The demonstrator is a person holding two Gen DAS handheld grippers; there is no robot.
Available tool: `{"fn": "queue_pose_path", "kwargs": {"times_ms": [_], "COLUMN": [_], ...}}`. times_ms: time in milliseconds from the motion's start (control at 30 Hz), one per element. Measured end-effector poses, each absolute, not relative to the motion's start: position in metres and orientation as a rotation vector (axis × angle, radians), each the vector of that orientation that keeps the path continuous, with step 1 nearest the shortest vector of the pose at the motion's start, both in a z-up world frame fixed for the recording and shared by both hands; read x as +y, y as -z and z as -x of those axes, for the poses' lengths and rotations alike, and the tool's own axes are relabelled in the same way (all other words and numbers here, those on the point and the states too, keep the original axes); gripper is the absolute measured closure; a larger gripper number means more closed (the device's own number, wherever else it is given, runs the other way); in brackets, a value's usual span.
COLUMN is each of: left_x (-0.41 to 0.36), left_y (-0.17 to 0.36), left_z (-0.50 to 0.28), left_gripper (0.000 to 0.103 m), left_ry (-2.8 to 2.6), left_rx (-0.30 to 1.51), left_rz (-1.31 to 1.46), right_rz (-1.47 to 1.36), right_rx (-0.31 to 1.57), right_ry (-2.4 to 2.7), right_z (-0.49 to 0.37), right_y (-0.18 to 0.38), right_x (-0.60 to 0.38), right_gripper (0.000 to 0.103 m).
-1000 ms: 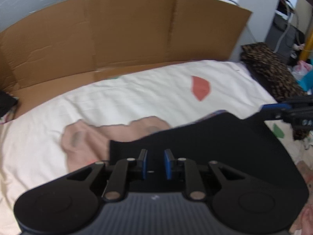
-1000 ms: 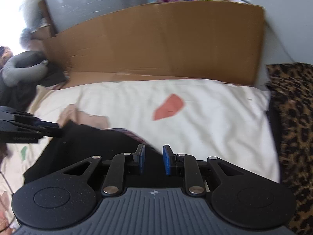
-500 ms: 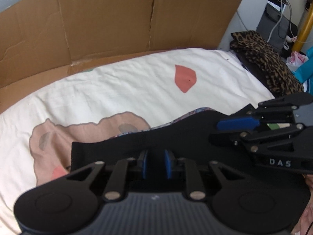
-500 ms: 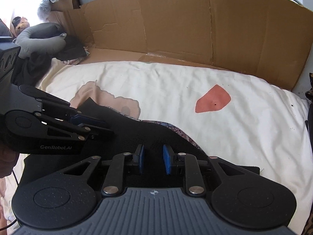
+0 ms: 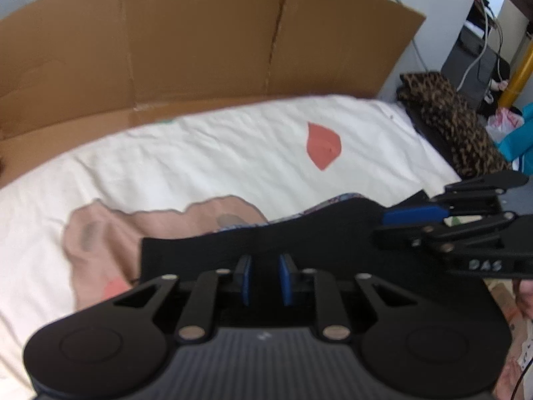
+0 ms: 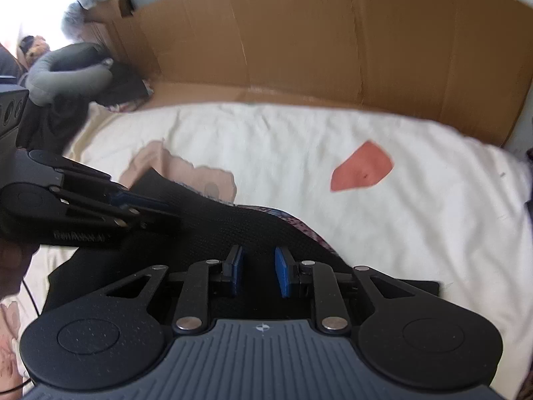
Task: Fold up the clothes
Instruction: 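Open both tools and release the folded shorts flat on the sheet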
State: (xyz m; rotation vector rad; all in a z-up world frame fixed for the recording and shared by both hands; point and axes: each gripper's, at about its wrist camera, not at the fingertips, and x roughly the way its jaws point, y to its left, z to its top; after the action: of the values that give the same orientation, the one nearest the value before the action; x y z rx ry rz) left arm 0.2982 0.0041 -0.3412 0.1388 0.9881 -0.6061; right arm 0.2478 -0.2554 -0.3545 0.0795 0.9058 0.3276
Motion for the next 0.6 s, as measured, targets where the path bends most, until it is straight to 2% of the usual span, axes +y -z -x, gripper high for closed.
{"fn": "queue_pose_path", "kwargs": {"times_ms": [333, 600], "left_x": [0.044, 0.055], "left_y": [0.308, 0.313], "left_z": [-0.251, -0.197], "left_gripper": [0.083, 0.083], "left_ry": [0.608, 0.668], "left_rx": [0.990, 1.077], "left_rz": [-0.133, -0.173], "right_rz": [-0.145, -0.081], "right_rx": [0.869, 0.918], "right_ry": [-0.299, -0.363], "right_z": [-0.185, -0.129], "right_y": [0.321, 0.323], "right_x": [-0.288, -0.275], "right_gripper": [0.075, 0.075]}}
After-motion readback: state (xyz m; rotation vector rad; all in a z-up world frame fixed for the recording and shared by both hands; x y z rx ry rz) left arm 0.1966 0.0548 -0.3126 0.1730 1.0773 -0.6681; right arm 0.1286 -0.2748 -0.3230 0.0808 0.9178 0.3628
